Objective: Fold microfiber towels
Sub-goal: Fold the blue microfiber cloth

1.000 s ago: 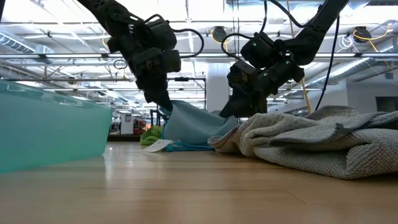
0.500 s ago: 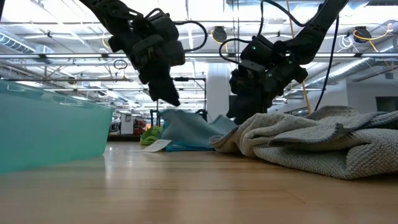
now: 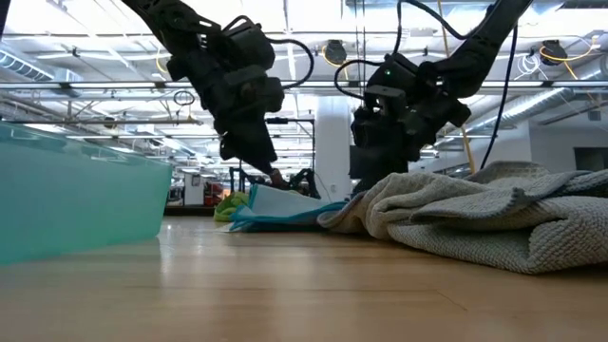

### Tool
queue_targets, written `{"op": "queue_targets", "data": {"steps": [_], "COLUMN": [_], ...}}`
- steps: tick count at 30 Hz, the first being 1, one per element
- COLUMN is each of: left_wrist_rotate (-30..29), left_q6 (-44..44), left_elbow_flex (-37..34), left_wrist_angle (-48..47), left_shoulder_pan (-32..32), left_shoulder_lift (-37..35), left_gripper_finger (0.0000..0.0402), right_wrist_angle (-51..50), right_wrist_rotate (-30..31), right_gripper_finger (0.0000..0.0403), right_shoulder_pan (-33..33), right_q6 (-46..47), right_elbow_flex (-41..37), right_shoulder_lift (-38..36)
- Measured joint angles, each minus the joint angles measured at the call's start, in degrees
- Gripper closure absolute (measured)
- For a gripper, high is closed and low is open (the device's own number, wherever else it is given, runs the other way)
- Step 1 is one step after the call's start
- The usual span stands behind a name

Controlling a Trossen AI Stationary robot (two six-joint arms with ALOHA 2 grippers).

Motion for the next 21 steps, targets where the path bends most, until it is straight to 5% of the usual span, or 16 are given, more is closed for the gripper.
{"op": "queue_targets", "data": {"steps": [5, 9, 15, 21], "left_wrist_rotate": [0.72, 3.57, -3.42, -9.74], "left_q6": [-4.09, -1.78, 13.1, 11.54], "left_elbow_flex": [0.02, 0.06, 0.04, 0.02], "left_wrist_angle": [0.0, -0.38, -0.33, -0.72], "left_shoulder_pan": [0.84, -1.38, -10.41, -15.73], "left_shoulder_lift": [-0.49, -0.87, -0.17, -0.17], "left_gripper_finger": [0.0264, 0.0266, 0.0211, 0.0142], "right_wrist_angle": [1.37, 0.4, -0.37, -2.29], "right_wrist_rotate": [0.85, 2.03, 11.39, 11.97], "right_gripper_finger": [0.0277, 0.0277, 0.0264, 0.0229], "right_shoulder_pan": [1.73, 6.47, 9.23, 12.87], "right_q6": [4.8, -0.24, -8.15, -15.25], "right_elbow_flex": [0.0, 0.11, 0.15, 0.07], "right_shoulder_lift": [-0.21, -2.94, -6.11, -4.25]}}
